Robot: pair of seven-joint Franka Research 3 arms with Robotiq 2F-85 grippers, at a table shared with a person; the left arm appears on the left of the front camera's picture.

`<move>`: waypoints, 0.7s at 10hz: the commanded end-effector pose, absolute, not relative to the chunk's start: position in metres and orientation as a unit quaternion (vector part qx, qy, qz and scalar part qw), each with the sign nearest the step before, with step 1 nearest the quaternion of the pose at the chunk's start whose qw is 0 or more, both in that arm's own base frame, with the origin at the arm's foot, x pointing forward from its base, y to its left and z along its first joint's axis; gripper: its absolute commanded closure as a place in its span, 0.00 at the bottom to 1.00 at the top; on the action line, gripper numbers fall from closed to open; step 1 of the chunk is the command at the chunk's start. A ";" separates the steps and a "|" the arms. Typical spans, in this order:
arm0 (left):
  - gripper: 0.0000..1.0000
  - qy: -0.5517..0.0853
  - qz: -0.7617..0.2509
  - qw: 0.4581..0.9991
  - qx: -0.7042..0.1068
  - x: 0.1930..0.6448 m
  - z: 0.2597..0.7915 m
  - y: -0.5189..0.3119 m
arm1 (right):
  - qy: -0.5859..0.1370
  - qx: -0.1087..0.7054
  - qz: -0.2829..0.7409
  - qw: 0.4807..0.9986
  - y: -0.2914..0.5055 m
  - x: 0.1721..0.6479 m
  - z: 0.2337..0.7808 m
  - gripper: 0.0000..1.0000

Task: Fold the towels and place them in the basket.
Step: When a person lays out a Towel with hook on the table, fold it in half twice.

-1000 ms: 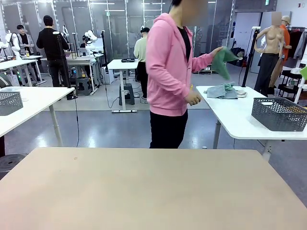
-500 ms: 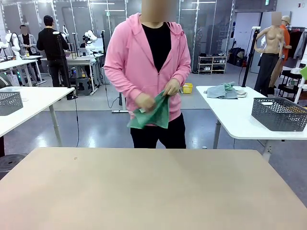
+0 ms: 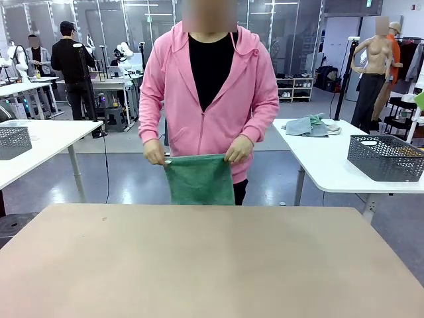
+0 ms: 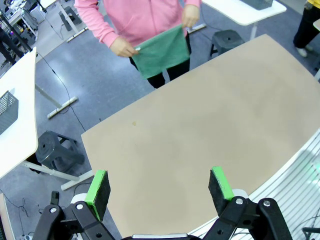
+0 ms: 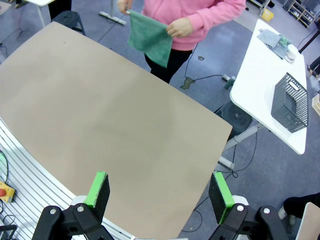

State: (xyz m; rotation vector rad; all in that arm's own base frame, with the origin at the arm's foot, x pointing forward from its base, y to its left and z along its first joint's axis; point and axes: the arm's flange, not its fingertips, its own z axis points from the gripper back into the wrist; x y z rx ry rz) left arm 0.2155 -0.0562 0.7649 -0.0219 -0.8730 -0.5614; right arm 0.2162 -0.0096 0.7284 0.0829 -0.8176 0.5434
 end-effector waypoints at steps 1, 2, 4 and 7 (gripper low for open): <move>0.00 -0.421 -0.269 0.866 -0.010 0.215 0.767 -0.058 | -0.392 0.042 0.256 0.882 -0.008 0.217 0.729 0.00; 0.00 -0.421 -0.269 0.866 -0.010 0.215 0.767 -0.058 | -0.392 0.042 0.256 0.882 -0.008 0.217 0.729 0.00; 0.00 -0.421 -0.269 0.866 -0.010 0.215 0.767 -0.058 | -0.392 0.042 0.256 0.882 -0.008 0.217 0.729 0.00; 0.00 -0.421 -0.269 0.866 -0.010 0.215 0.767 -0.058 | -0.392 0.042 0.256 0.882 -0.008 0.217 0.729 0.00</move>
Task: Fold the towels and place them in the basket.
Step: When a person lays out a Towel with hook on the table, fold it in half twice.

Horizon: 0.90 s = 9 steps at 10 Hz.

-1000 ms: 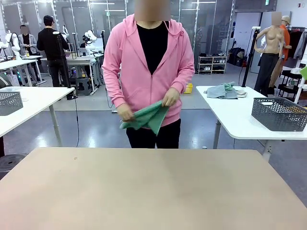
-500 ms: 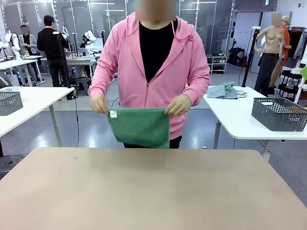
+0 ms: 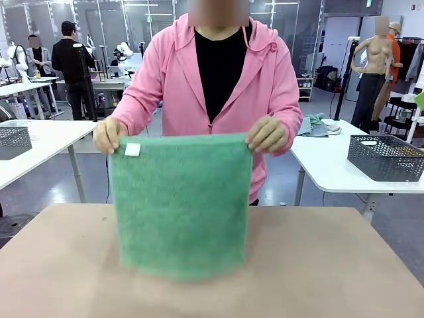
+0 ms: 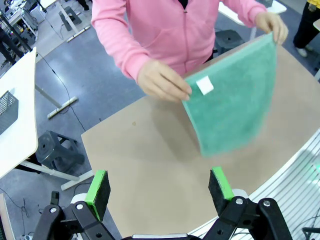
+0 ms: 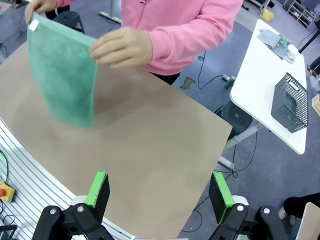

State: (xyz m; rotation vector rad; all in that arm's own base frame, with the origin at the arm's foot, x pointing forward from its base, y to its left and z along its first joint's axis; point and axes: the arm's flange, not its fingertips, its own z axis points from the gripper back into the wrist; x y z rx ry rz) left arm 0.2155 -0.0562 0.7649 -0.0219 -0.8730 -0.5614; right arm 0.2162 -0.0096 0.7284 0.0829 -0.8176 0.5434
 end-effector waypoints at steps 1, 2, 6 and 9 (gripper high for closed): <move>0.00 -0.421 -0.269 0.866 -0.010 0.215 0.767 -0.058 | -0.392 0.042 0.256 0.882 -0.008 0.217 0.729 0.00; 0.00 -0.421 -0.269 0.866 -0.010 0.215 0.767 -0.058 | -0.392 0.042 0.256 0.882 -0.008 0.217 0.729 0.00; 0.00 -0.421 -0.269 0.866 -0.010 0.215 0.767 -0.058 | -0.392 0.042 0.256 0.882 -0.008 0.217 0.729 0.00; 0.00 -0.421 -0.269 0.866 -0.010 0.215 0.767 -0.058 | -0.392 0.042 0.256 0.882 -0.008 0.217 0.729 0.00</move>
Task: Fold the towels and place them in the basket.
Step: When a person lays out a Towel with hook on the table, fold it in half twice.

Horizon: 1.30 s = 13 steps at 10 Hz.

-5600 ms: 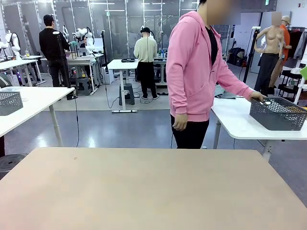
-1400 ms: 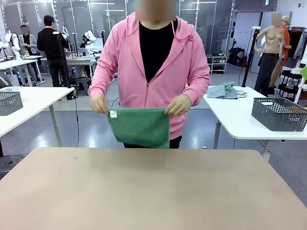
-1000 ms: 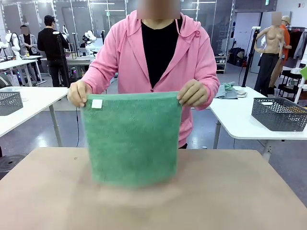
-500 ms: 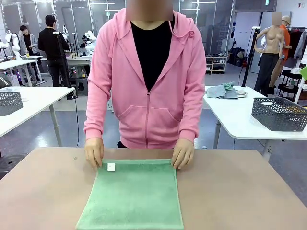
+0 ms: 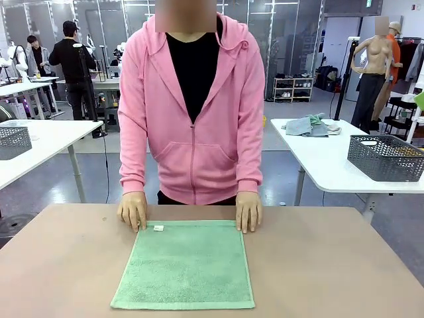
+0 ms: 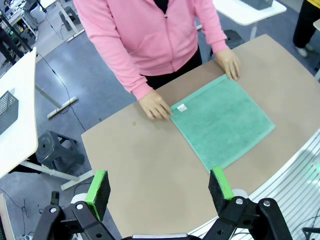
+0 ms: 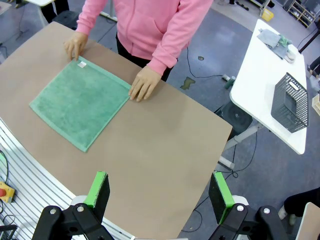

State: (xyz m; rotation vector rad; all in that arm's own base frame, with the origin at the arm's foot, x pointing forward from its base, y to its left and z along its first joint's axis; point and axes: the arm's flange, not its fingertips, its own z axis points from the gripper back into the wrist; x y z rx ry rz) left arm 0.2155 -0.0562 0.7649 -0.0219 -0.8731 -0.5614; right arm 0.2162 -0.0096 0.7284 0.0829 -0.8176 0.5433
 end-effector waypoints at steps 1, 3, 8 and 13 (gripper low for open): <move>0.00 -0.421 -0.269 0.866 -0.010 0.215 0.767 -0.058 | -0.392 0.042 0.256 0.882 -0.008 0.217 0.729 0.00; 0.00 -0.421 -0.269 0.866 -0.010 0.215 0.767 -0.058 | -0.392 0.042 0.256 0.882 -0.008 0.217 0.729 0.00; 0.00 -0.421 -0.269 0.866 -0.010 0.215 0.767 -0.058 | -0.392 0.042 0.256 0.882 -0.008 0.217 0.729 0.00; 0.00 -0.421 -0.269 0.866 -0.010 0.215 0.767 -0.058 | -0.392 0.042 0.256 0.882 -0.008 0.217 0.729 0.00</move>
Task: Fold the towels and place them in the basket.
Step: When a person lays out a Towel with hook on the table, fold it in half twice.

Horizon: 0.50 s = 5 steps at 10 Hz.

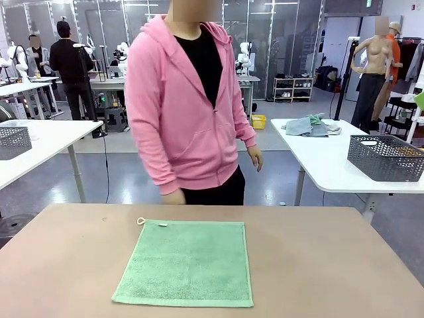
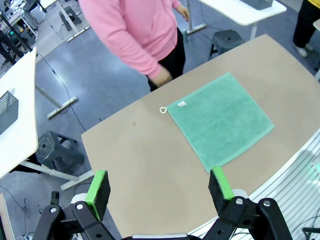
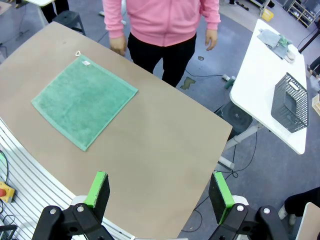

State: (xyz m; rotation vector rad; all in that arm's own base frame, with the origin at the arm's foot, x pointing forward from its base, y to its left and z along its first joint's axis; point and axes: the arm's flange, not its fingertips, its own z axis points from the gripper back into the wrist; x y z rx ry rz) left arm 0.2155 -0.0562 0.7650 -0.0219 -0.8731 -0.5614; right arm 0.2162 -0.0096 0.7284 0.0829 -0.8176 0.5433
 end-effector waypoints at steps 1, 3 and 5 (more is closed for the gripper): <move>0.00 -0.421 -0.269 0.866 -0.010 0.215 0.767 -0.058 | -0.392 0.042 0.256 0.882 -0.008 0.217 0.729 0.00; 0.00 -0.421 -0.269 0.866 -0.010 0.215 0.767 -0.058 | -0.392 0.042 0.256 0.882 -0.008 0.217 0.729 0.00; 0.00 -0.421 -0.269 0.866 -0.010 0.215 0.767 -0.058 | -0.392 0.042 0.256 0.882 -0.008 0.217 0.729 0.00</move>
